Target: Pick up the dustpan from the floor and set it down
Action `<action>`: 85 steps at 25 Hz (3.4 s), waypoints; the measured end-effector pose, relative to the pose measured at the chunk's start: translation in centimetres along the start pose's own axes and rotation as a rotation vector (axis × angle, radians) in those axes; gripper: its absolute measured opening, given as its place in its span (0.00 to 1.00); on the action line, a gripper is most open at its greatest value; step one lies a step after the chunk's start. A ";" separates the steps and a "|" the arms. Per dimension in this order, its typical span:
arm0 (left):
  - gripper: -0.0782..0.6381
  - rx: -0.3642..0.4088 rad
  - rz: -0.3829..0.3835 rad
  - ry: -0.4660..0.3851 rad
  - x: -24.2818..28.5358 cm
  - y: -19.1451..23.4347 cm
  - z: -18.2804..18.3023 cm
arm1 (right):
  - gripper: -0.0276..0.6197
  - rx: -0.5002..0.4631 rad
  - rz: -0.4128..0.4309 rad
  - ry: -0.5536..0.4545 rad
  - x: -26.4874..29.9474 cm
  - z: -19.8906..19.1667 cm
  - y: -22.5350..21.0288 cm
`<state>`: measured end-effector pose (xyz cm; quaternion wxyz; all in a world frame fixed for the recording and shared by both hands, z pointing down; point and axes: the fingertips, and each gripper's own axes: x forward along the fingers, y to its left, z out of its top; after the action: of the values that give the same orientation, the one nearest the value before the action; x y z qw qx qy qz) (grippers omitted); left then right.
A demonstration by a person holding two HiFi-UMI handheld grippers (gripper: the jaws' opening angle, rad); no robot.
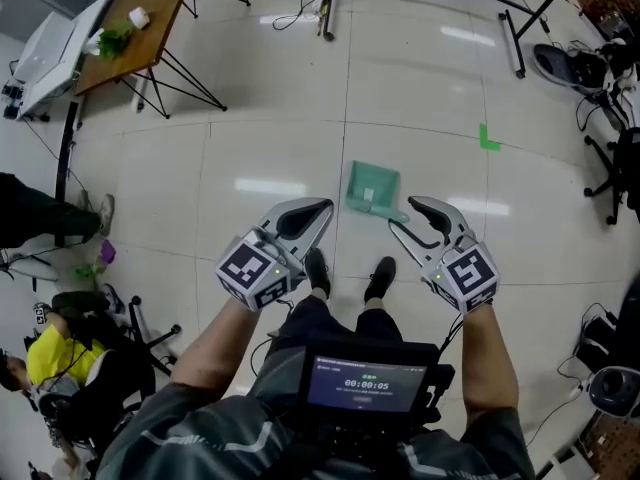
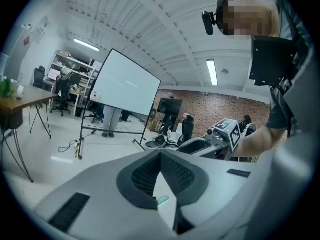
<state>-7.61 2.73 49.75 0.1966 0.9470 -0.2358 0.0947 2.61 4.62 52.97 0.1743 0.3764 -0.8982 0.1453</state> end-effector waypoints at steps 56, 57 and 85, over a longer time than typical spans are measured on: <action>0.14 0.046 -0.013 -0.201 -10.4 -8.6 18.2 | 0.28 -0.177 0.094 -0.113 -9.2 20.4 9.0; 0.14 0.053 -0.010 -0.209 -10.9 -9.1 18.7 | 0.28 -0.184 0.089 -0.128 -9.9 21.3 9.5; 0.14 0.100 -0.110 -0.173 -13.2 -10.6 19.3 | 0.27 -0.210 0.047 -0.176 -11.5 25.6 12.9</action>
<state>-12.26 8.65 25.22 0.1329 0.9717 -0.1946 0.0135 -4.40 10.46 23.42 0.1297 0.3462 -0.9289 0.0207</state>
